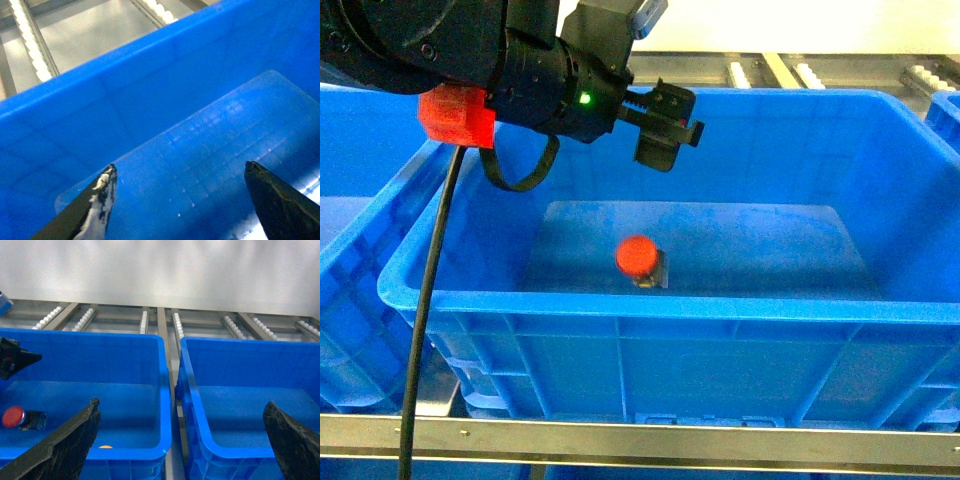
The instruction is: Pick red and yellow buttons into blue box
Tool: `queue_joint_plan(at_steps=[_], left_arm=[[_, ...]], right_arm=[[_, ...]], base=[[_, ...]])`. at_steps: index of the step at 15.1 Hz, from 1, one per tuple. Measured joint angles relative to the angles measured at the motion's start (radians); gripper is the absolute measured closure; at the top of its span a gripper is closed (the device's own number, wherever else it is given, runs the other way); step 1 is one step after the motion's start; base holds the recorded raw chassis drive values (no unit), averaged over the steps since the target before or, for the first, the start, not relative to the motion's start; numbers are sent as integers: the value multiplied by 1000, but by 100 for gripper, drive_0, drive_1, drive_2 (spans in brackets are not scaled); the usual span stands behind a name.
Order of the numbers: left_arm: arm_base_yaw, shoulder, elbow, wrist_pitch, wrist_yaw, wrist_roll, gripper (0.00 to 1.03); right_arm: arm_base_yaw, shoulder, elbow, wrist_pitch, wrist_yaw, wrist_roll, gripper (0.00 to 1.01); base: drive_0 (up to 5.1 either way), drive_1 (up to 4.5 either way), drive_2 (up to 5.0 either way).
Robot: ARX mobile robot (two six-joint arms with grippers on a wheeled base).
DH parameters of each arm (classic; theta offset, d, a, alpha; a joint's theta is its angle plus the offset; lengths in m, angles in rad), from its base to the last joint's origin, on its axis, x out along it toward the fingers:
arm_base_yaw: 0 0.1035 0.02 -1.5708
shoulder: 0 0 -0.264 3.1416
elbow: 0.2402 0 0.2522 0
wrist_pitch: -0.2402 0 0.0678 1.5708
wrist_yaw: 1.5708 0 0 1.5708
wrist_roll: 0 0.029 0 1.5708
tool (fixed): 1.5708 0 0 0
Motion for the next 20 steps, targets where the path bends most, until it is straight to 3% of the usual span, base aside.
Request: queue_joint_plan(at_steps=[2,6,7,8,10,12,14,15,16,17,18,19,20], left_arm=[[-11,-27,-72,84,-2,-18,6],[-14,-198,-276,405,-172,-161,5],[-1,-280,-369,487,-166,-193,5],[19,-388,-494,530,-216,-208,5],[35,-584,-675,488,-307,-230,5],[-2,-824,-829,367,-398,-262,5],[-122,-1059,-916,204,-533,-280,5],[-195,-1175,-931,84,-619,-315,5],[-228,-1265,-938,-11,-686,-348,5],[-179,-1331,-938,-115,-698,-402,5],[-152,-1341,-938,-137,-727,-446,5],[-163,-1338,-938,-138,-715,-459,5],[-150,-1333,-958,-63,-662,-434,9]], right_arm=[[0,0,0,0,0,0,3],[0,0,0,0,0,0,3],[0,0,0,0,0,0,3],[0,0,0,0,0,0,3],[0,0,0,0,0,0,3],[0,0,0,0,0,0,3],[0,0,0,0,0,0,3],[0,0,0,0,0,0,3],[0,0,0,0,0,0,3],[0,0,0,0,0,0,3],[0,-1,0,0,1,0,3],[0,0,0,0,0,0,3],[-12,-1,11,-55,-27,8,7]], base=[[0,0,0],[0,0,0],[0,0,0],[0,0,0],[0,0,0],[0,0,0],[0,0,0],[0,0,0],[0,0,0],[0,0,0],[0,0,0],[0,0,0],[0,0,0]])
